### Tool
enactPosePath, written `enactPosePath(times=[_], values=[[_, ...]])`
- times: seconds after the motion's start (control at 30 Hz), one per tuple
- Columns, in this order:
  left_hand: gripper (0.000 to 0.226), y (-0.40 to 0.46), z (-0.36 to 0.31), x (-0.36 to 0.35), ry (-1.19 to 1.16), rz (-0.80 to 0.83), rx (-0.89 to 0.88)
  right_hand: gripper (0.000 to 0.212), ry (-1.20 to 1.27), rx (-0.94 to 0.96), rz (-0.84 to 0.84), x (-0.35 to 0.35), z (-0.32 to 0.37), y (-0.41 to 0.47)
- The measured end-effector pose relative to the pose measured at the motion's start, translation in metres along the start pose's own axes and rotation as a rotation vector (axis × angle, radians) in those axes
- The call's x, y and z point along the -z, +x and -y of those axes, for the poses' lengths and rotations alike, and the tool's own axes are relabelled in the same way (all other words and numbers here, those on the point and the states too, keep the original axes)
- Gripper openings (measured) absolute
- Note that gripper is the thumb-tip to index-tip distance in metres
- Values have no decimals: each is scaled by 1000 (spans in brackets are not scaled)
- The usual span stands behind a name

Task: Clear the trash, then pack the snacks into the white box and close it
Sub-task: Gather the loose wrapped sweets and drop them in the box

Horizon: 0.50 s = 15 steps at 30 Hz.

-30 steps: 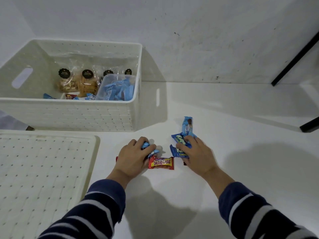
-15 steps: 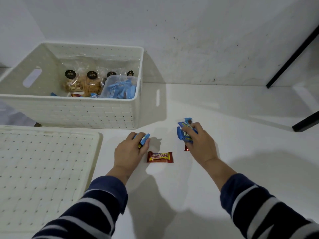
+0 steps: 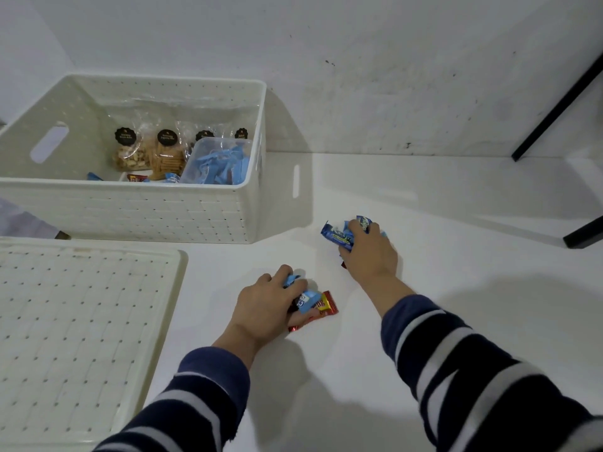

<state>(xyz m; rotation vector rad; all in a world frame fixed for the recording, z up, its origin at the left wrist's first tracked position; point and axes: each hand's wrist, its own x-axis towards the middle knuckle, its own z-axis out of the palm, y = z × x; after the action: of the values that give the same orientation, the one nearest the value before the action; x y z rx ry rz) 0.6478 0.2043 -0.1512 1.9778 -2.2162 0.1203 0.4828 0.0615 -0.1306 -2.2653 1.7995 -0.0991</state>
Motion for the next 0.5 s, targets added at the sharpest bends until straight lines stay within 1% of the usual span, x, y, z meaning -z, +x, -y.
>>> enactPosePath(times=[0.13, 0.23, 0.37, 0.43, 0.5], values=[[42, -3, -3, 0, -55, 62, -57, 53, 13, 49, 61, -3, 2, -1], [38, 0, -8, 5, -131, 99, -36, 59, 17, 101, 78, -4, -1, -13], [37, 1, -17, 11, -186, 144, 58, 66, 46, 124, 78, -5, -9, -30], [35, 0, -22, 12, -235, 209, 178, 67, 77, 126, 100, -3, -12, -36], [36, -2, -26, 13, -282, 215, 268, 69, 102, 123, 110, -1, -17, -42]])
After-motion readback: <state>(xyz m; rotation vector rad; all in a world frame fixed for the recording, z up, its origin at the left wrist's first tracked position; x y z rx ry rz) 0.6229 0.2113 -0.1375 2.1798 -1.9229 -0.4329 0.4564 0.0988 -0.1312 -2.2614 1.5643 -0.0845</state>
